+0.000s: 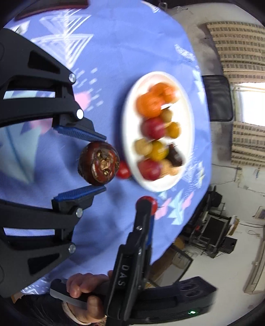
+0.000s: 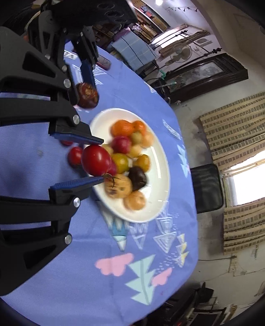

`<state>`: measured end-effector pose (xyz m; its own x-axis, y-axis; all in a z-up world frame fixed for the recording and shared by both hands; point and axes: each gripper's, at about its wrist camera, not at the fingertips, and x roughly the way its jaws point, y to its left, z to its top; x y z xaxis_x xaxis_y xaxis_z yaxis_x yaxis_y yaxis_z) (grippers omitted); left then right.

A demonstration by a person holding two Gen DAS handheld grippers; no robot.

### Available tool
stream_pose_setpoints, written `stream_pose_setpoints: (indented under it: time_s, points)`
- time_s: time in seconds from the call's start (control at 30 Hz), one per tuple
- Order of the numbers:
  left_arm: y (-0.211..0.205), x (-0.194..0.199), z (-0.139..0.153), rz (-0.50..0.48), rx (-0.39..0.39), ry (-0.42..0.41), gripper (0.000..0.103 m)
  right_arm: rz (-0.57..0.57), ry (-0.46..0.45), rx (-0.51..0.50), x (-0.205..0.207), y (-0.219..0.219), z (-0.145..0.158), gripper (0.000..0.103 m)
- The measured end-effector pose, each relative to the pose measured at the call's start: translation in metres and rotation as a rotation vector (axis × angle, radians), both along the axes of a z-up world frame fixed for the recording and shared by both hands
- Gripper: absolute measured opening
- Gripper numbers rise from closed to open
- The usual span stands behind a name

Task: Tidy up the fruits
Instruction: 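Carry the cherry tomato and dark brown fruit onto the white plate and open both tools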

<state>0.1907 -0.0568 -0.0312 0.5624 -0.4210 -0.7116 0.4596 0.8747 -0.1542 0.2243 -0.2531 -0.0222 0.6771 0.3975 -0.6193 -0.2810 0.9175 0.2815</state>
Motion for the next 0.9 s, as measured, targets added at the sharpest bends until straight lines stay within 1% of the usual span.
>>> stream_pose_setpoints:
  time_s: [0.13, 0.2, 0.27, 0.33, 0.37, 0.4, 0.47, 0.5, 0.6, 0.67, 0.73, 0.8, 0.83, 0.9]
  points:
    - [0.006, 0.036, 0.032, 0.026, 0.002, -0.069, 0.044, -0.038, 0.029, 0.035, 0.049, -0.001, 0.007, 0.032]
    - [0.005, 0.057, 0.041, 0.034, 0.011, -0.086, 0.044, -0.062, 0.053, 0.021, 0.076, 0.000, 0.005, 0.032]
    - [0.001, 0.085, 0.045, 0.065, 0.034, -0.099, 0.044, -0.072, 0.085, -0.004, 0.100, 0.004, 0.000, 0.032]
    - [-0.003, 0.118, 0.043, 0.088, 0.054, -0.079, 0.044, -0.083, 0.120, -0.022, 0.121, 0.007, -0.006, 0.032]
    - [-0.004, 0.135, 0.040, 0.096, 0.060, -0.053, 0.044, -0.086, 0.139, -0.031, 0.133, 0.008, -0.008, 0.032]
    - [-0.006, 0.156, 0.035, 0.106, 0.061, -0.011, 0.044, -0.090, 0.156, -0.037, 0.143, 0.009, -0.011, 0.032]
    - [-0.006, 0.185, 0.027, 0.132, 0.070, 0.044, 0.044, -0.090, 0.176, -0.063, 0.156, 0.011, -0.014, 0.032]
    - [-0.007, 0.201, 0.024, 0.151, 0.087, 0.061, 0.044, -0.090, 0.185, -0.079, 0.161, 0.012, -0.016, 0.032]
    - [-0.009, 0.227, 0.013, 0.163, 0.134, 0.093, 0.044, -0.081, 0.219, -0.090, 0.175, 0.014, -0.022, 0.032]
    - [-0.012, 0.242, 0.005, 0.173, 0.149, 0.141, 0.044, -0.084, 0.229, -0.109, 0.180, 0.015, -0.025, 0.032]
    - [-0.014, 0.251, -0.002, 0.171, 0.165, 0.158, 0.044, -0.085, 0.231, -0.107, 0.180, 0.014, -0.025, 0.034]
    - [-0.016, 0.255, -0.006, 0.175, 0.193, 0.155, 0.045, -0.088, 0.225, -0.110, 0.177, 0.013, -0.023, 0.036]
    - [-0.017, 0.254, -0.006, 0.182, 0.204, 0.143, 0.047, -0.083, 0.222, -0.115, 0.174, 0.013, -0.022, 0.036]
    - [-0.018, 0.250, -0.001, 0.189, 0.214, 0.101, 0.059, -0.080, 0.214, -0.122, 0.169, 0.012, -0.019, 0.037]
